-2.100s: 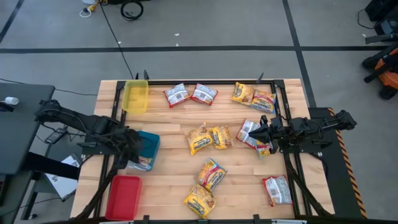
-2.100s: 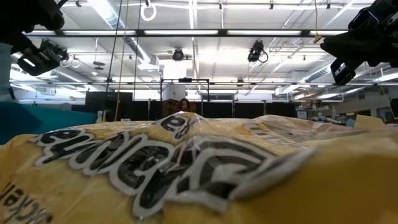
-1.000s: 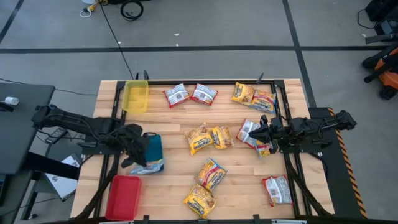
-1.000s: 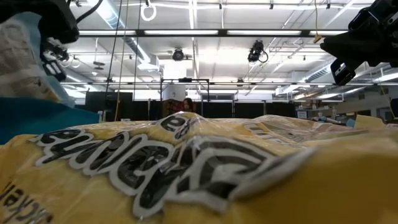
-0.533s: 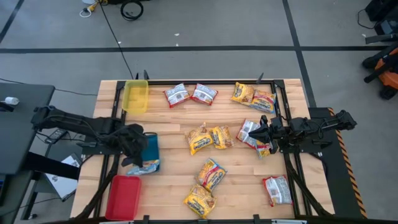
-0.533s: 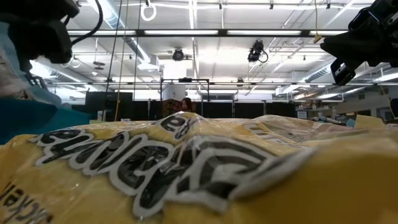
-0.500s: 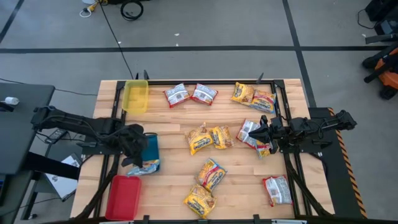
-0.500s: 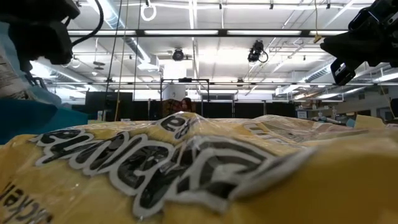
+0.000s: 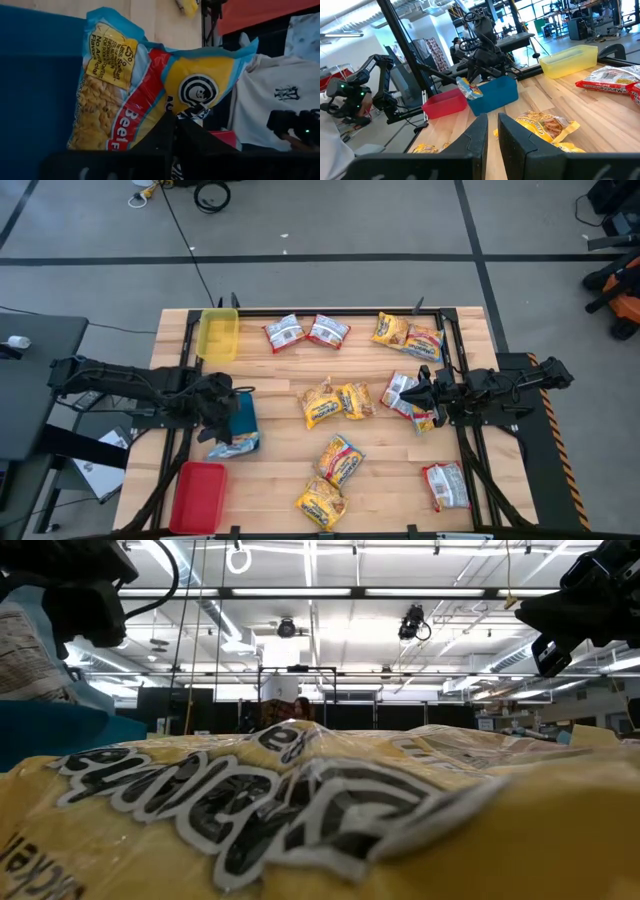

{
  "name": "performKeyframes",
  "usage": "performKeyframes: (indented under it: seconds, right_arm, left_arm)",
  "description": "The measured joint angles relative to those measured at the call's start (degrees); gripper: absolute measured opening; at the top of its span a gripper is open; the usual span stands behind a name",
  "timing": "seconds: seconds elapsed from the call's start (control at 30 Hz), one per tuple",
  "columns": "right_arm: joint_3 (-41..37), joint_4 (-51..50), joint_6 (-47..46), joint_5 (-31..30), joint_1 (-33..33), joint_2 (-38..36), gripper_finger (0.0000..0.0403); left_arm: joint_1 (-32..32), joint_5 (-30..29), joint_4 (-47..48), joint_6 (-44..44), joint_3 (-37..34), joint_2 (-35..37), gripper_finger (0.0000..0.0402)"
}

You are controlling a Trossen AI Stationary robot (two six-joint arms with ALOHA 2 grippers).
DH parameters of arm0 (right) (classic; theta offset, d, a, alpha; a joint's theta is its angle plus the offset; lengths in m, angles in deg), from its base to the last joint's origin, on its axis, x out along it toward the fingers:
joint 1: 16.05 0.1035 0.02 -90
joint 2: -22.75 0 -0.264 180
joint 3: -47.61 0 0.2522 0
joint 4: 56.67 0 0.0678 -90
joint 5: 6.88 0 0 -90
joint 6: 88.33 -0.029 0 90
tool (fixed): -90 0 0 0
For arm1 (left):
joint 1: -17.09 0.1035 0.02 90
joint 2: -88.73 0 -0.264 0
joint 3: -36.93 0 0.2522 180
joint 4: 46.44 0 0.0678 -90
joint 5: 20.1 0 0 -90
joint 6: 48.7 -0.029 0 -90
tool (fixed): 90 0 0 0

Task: Sort Maruchan noodles
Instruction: Put the middle left blue noodle pack into the blue bin

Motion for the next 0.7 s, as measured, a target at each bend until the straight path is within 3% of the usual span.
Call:
performKeyframes:
  seconds: [0.37, 0.43, 0.6, 0.7]
  right_arm:
    - [0.00, 0.00, 0.00, 0.00, 0.02, 0.00, 0.0050]
    - [0.00, 0.00, 0.01, -0.01, 0.01, 0.00, 0.0050]
    - [0.00, 0.00, 0.00, -0.02, 0.00, 0.00, 0.0050]
    - [0.00, 0.00, 0.00, 0.00, 0.00, 0.00, 0.0050]
  left_arm:
    - [-0.05, -0.98, -1.79, -0.46, 4.72, 0.00, 0.0141]
    - [-0.08, -4.18, -0.21, -0.96, 6.87, 0.04, 0.0147]
    - [-0.07, -18.81, 6.72, -5.92, 9.79, 0.02, 0.0143]
    - [-0.59, -21.90, 7.04, -6.51, 8.83, 0.00, 0.0142]
